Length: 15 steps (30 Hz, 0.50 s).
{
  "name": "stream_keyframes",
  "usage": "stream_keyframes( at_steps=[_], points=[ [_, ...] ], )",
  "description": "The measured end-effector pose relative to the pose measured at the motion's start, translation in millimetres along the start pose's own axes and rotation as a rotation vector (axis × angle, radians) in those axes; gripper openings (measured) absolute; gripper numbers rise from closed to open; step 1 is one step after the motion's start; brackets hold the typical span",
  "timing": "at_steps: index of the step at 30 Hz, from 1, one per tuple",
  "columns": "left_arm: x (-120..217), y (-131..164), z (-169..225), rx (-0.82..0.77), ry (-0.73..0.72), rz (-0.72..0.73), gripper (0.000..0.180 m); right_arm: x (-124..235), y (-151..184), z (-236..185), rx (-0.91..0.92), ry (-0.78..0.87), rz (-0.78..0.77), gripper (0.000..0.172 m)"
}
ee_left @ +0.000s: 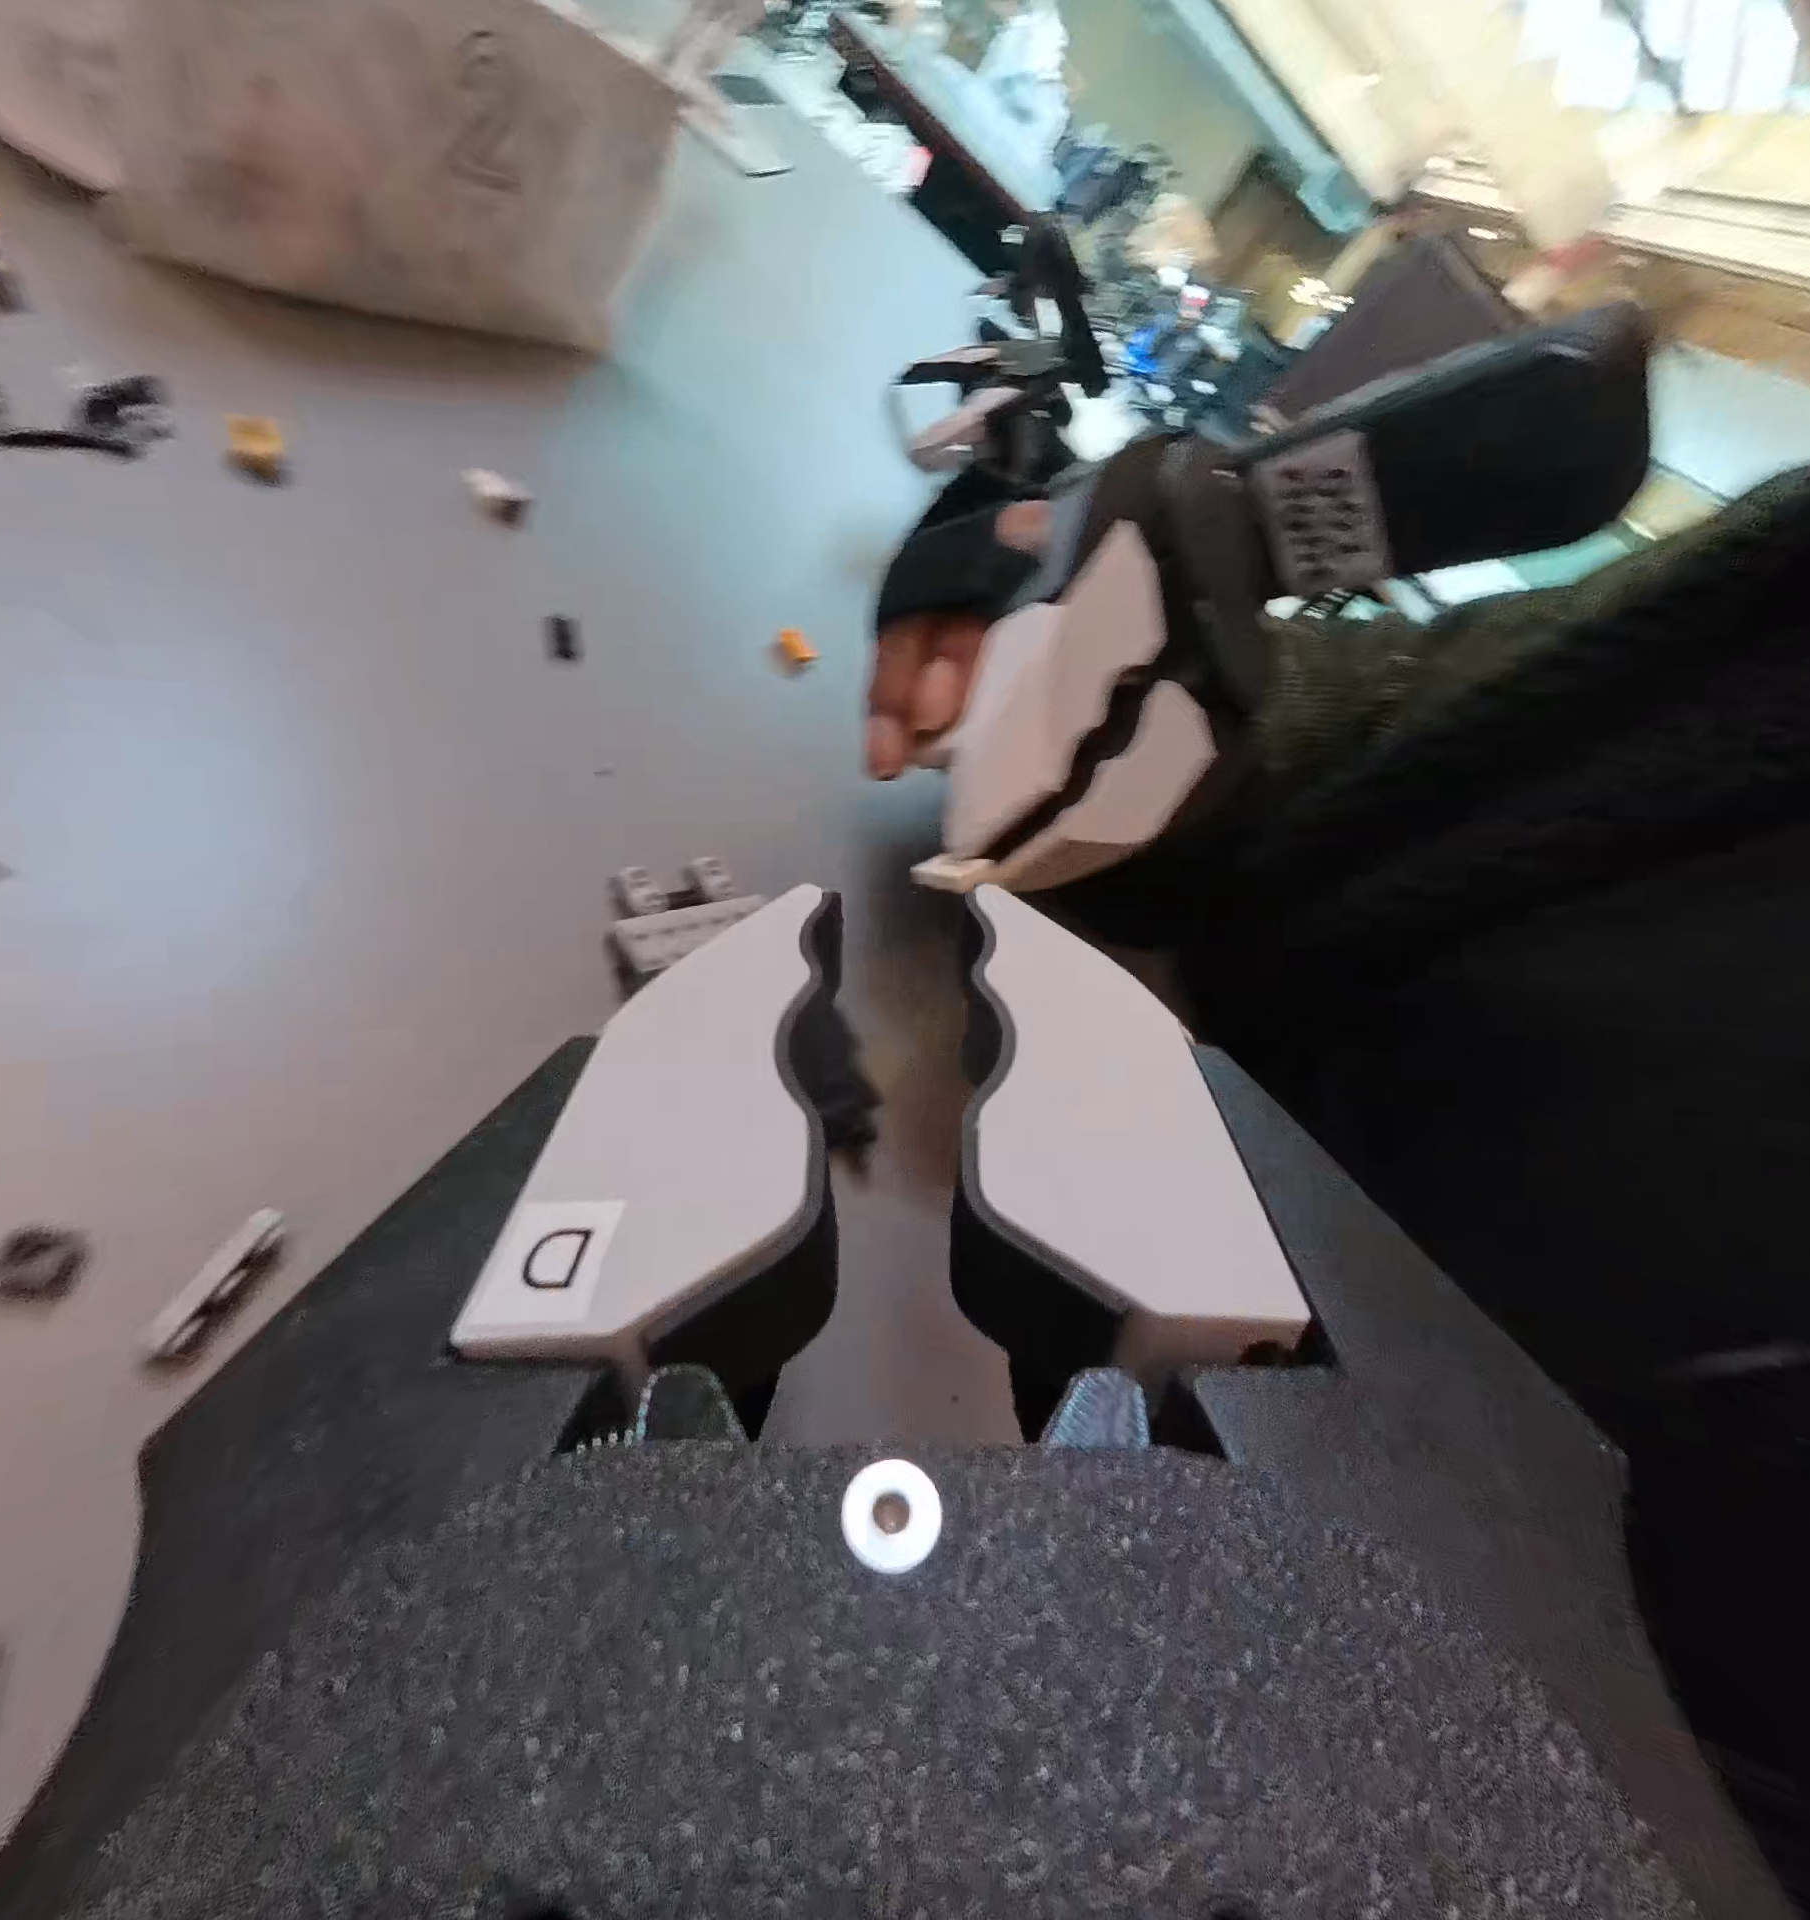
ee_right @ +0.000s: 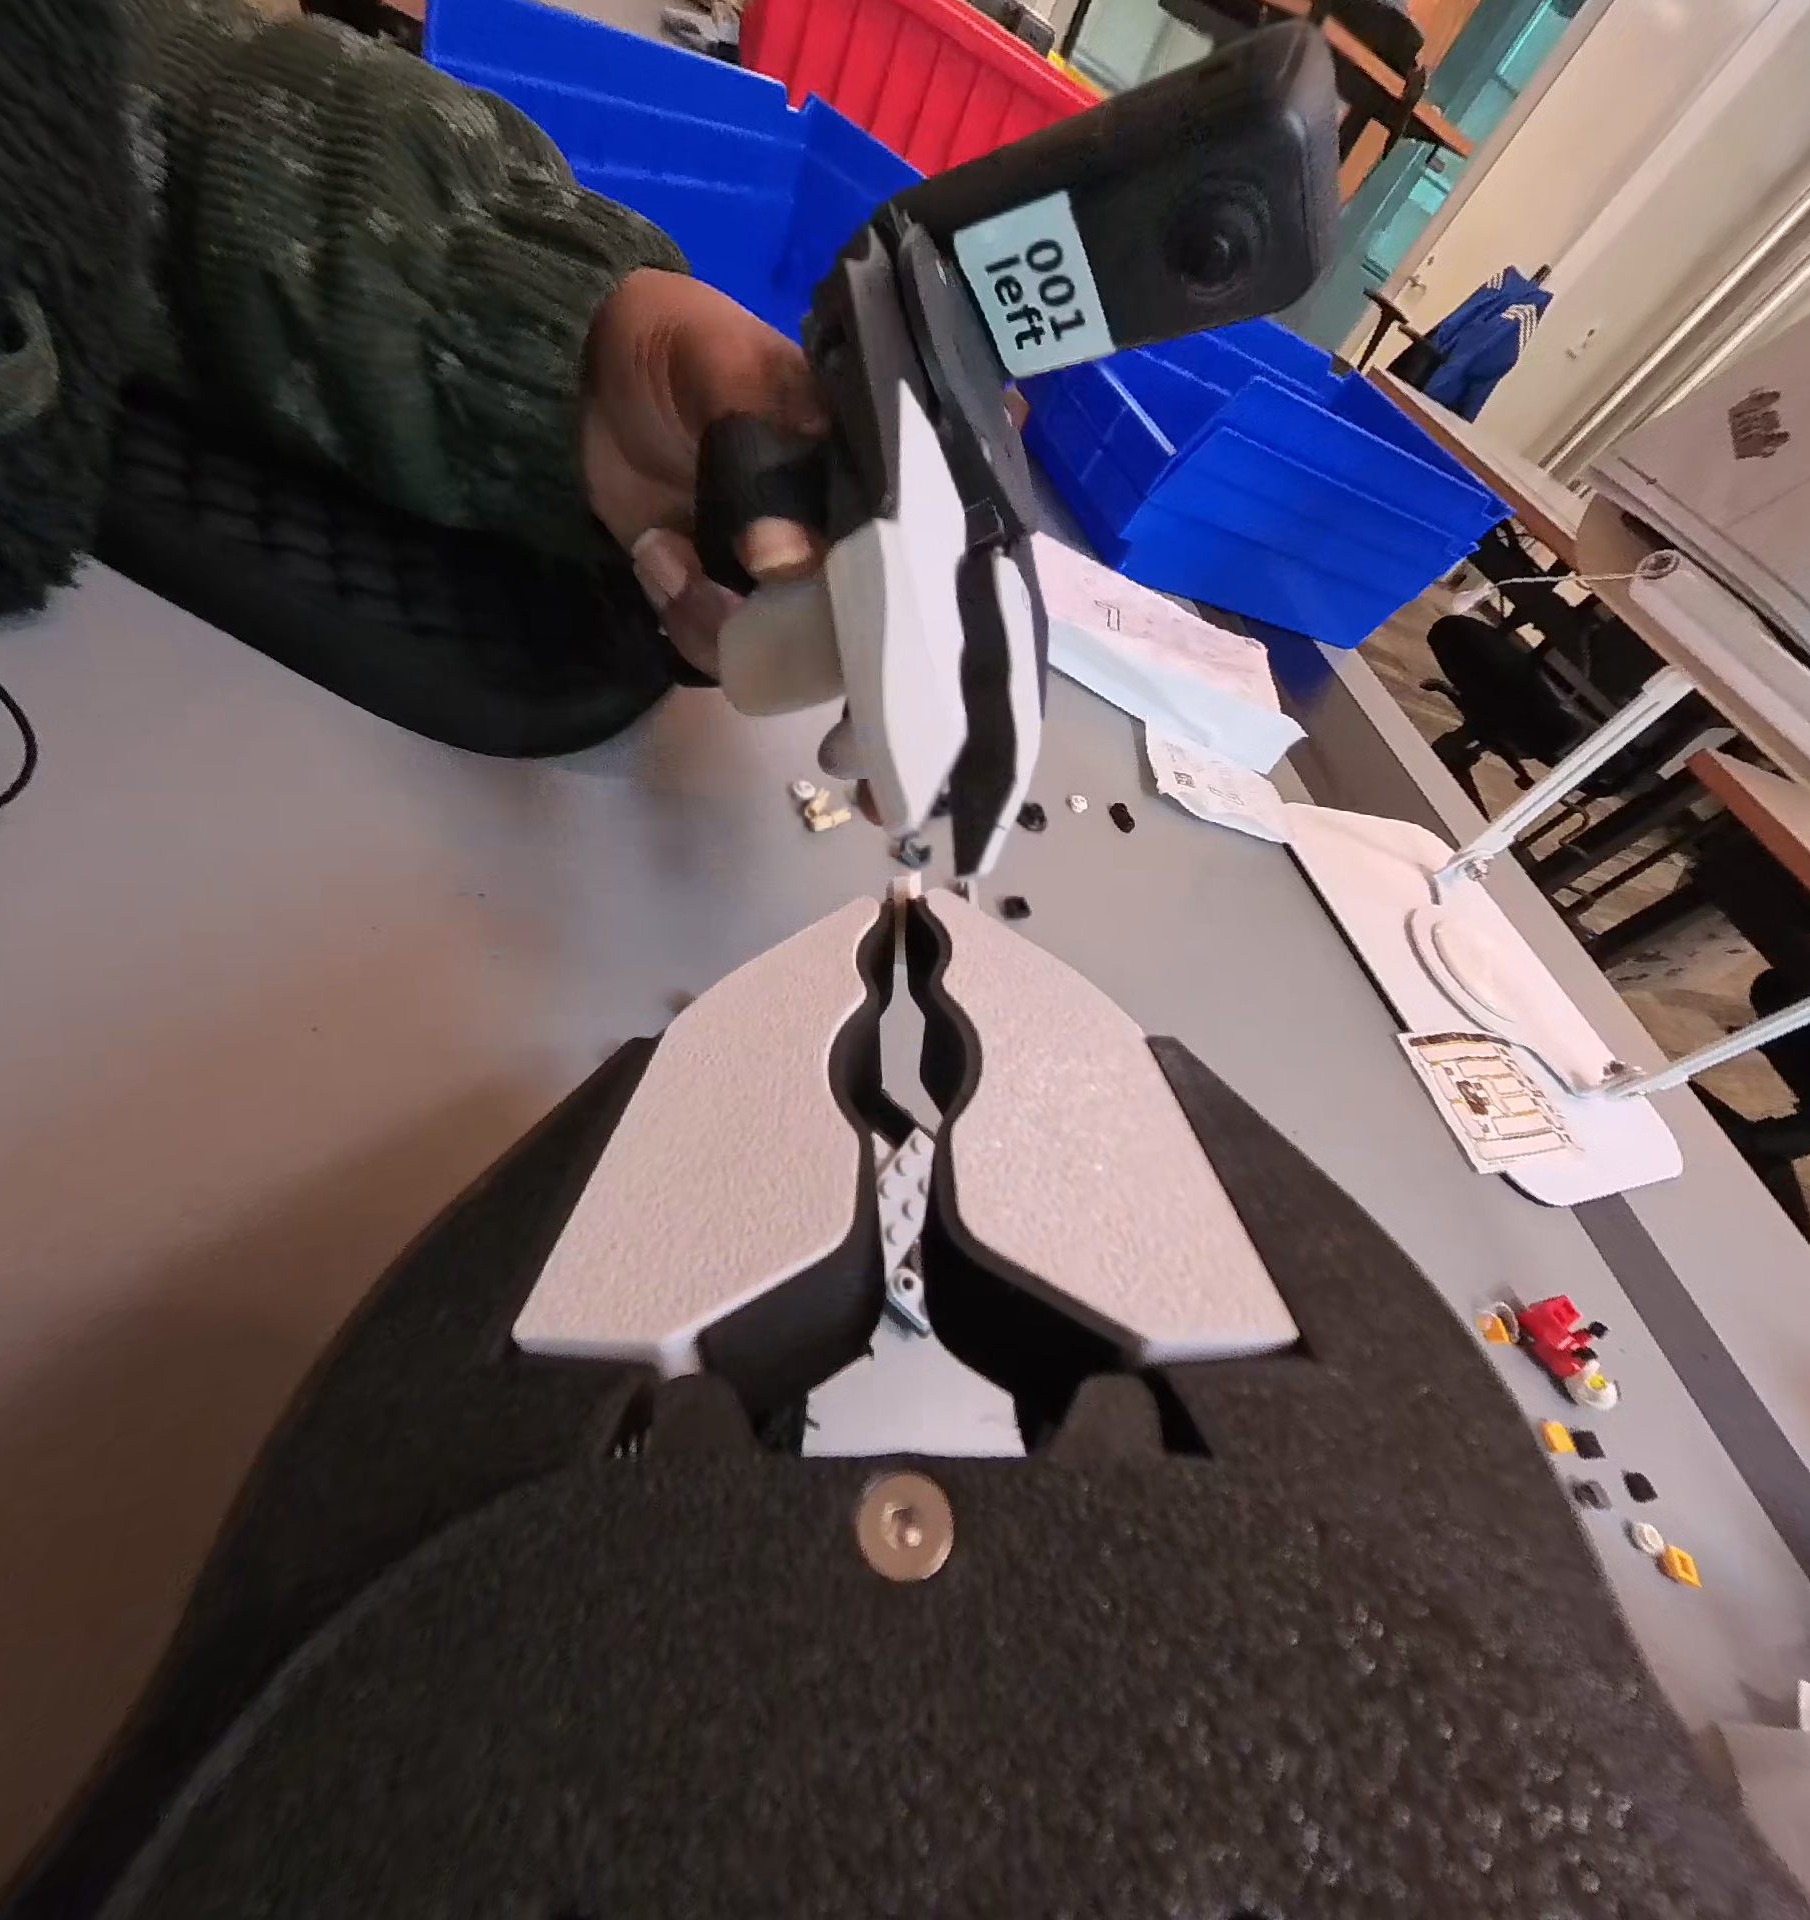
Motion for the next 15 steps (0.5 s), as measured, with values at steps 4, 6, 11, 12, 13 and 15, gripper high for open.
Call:
stream_keyframes(
  at_steps=[4,6,11,12,13,15],
  points=[
    [-9,1,21,-0.203,-0.009,-0.025,0.021,1,-6,-3,-0.069,-0.075,0.053,0.002],
    [-13,1,27,-0.277,-0.028,-0.045,0.019,3,-10,-5,-0.100,-0.114,0.086,0.002],
    [-7,4,30,-0.285,-0.028,-0.074,0.004,6,-12,-2,-0.173,-0.182,0.128,0.003],
    [-4,4,29,-0.275,-0.035,-0.072,0.004,6,-9,0,-0.184,-0.182,0.118,0.004],
    [1,3,27,-0.268,-0.061,-0.064,0.004,6,-7,2,-0.194,-0.176,0.112,0.006],
    [15,-1,23,-0.207,-0.071,-0.028,0.004,6,-5,7,-0.236,-0.184,0.109,0.011]
  ],
)
Point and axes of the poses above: each gripper's, where its closed fingertips meet, x back along the fingers, y out of its underside, z = x × y across the jaws, the point moved 4 cm from there along x, back along the fingers, and after that the axes turned 14 degrees about -z, right-handed, at the moved point
